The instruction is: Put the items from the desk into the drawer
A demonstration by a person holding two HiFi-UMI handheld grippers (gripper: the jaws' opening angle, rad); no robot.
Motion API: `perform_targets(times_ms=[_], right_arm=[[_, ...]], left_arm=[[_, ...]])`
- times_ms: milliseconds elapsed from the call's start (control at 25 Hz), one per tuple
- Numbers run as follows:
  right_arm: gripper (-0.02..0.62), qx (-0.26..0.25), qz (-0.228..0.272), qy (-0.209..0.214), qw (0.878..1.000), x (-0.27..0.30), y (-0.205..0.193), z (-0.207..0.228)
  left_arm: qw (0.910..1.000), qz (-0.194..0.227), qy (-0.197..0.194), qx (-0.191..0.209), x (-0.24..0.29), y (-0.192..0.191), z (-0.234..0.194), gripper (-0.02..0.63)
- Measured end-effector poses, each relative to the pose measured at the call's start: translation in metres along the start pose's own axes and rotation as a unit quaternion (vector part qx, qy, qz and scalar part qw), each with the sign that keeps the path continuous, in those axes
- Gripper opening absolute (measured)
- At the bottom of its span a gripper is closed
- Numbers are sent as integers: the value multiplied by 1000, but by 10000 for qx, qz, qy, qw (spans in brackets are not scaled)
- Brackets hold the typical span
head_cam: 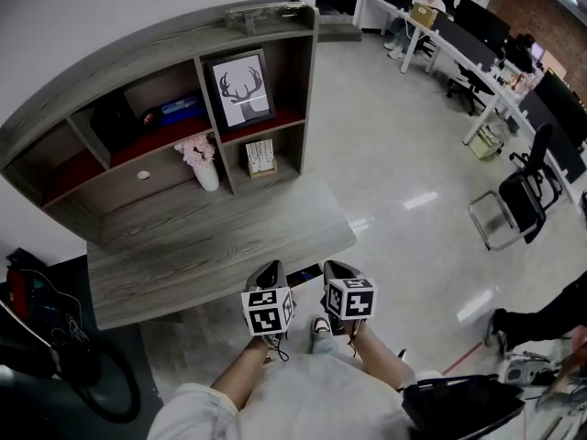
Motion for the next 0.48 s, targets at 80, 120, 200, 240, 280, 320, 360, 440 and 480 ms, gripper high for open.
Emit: perform_targets(times_ms=[80, 120, 200, 240, 280, 320, 360, 440, 480], right_arm=[[-2, 9, 1, -12, 10000, 0, 0, 2], [-2, 13, 2, -17, 10000, 1, 0, 3], [-2, 19, 3, -32, 10000, 2, 0, 5], [-2, 20, 4, -44, 10000, 2, 1, 6], [-2, 22, 5, -58, 10000, 2, 1, 7], [-2, 24, 5, -75, 10000, 1, 1, 8], [-2, 27, 2, -94, 10000, 1, 1, 10], [-2, 41, -6, -129, 9999, 0, 0, 13], [-2, 49, -8, -143, 9999, -1, 0, 15]], left_arm=[[10000, -8, -2, 13, 2, 0, 0, -2], [10000, -14, 0, 17, 3, 1, 0, -2], [10000, -25, 3, 19, 5, 2, 0, -2], [10000, -26, 0, 17, 7, 3, 0, -2], [10000, -24, -6, 17, 8, 3, 0, -2], [10000, -23, -14, 21, 9, 4, 1, -2], [10000, -27, -22, 27, 10, 4, 2, -2], [10000, -43, -36, 36, 11, 3, 4, -2], [10000, -52, -43, 39, 11, 2, 6, -2]])
Point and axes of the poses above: the fingertips, and each gripper's own axes: x forward along the fingers, z to its right, y out of its top, the point moved 2 cm from there along -x, backward along the fingers, and after that the axes turned 8 degrees about y, right-handed, at the moved point
